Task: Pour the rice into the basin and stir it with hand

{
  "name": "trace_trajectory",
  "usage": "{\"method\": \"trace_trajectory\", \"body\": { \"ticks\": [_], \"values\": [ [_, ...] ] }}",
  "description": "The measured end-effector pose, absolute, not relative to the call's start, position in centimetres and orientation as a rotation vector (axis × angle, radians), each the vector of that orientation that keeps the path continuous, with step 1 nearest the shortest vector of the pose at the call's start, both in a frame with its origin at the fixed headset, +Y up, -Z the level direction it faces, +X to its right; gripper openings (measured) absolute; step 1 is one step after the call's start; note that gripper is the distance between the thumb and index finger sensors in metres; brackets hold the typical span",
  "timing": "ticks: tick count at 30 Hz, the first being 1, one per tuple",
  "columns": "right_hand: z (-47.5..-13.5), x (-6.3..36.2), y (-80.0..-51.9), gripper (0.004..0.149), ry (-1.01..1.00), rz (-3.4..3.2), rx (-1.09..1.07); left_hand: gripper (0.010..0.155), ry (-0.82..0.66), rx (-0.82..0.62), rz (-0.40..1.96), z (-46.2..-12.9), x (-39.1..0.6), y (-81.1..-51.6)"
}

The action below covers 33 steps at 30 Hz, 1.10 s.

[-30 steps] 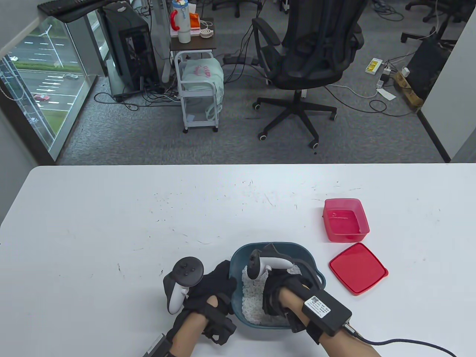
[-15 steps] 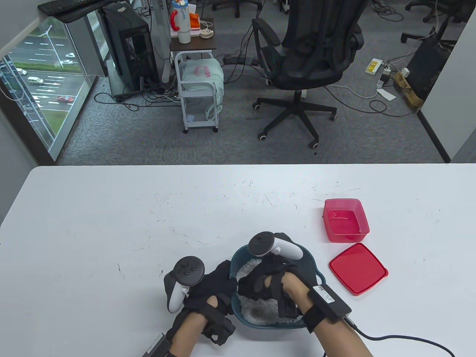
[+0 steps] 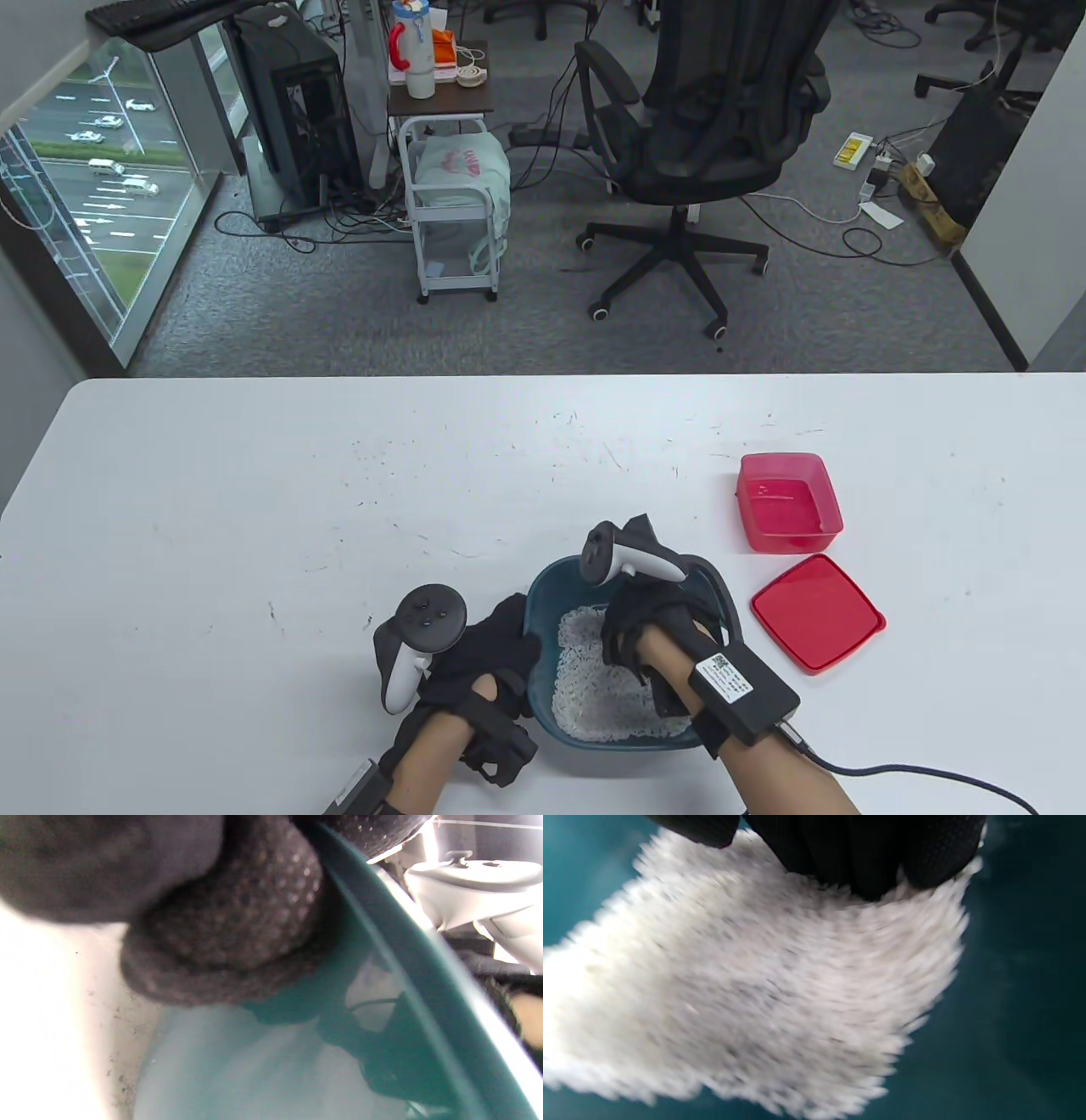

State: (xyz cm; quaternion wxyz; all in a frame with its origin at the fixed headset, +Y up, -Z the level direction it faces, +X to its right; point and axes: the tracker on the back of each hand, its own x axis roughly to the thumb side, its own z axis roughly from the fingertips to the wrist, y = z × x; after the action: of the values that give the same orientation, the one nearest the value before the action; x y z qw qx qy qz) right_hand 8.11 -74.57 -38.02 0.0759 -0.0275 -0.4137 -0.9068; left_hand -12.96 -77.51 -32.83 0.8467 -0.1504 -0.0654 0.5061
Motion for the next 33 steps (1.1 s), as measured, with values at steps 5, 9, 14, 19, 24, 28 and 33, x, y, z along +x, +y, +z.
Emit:
{"method": "trace_trajectory", "body": {
  "ticks": [5, 9, 14, 19, 24, 28, 33],
  "values": [
    [-36.4, 7.3, -75.6, 0.062, -1.322, -2.594, -0.158, 0.067, -0.123, -0.317, 1.072, -32.8, -12.9, -77.5],
    [-35.5, 6.7, -76.2, 0.062, -1.485, -2.577, -0.292, 0.067, -0.116, -0.314, 1.072, -32.8, -12.9, -77.5],
    [-35.4, 6.0, -75.8, 0.063, -1.826, -2.735, -0.682, 0.067, -0.116, -0.312, 1.070, -32.8, -12.9, -77.5],
    [-36.2, 6.1, -76.3, 0.065, -2.179, -2.849, -0.814, 0.067, -0.135, -0.315, 1.070, -32.8, -12.9, -77.5],
    [-38.0, 6.3, -75.6, 0.068, -2.078, -3.041, -0.776, 0.067, -0.147, -0.323, 1.072, -32.9, -12.9, -77.4],
    [-39.2, 6.7, -75.0, 0.067, -1.810, -3.234, -0.587, 0.067, -0.151, -0.322, 1.070, -32.9, -12.9, -77.4],
    [-39.4, 7.6, -73.8, 0.065, -1.369, -3.086, -0.273, 0.067, -0.152, -0.323, 1.070, -32.9, -12.9, -77.4]
  ]
}}
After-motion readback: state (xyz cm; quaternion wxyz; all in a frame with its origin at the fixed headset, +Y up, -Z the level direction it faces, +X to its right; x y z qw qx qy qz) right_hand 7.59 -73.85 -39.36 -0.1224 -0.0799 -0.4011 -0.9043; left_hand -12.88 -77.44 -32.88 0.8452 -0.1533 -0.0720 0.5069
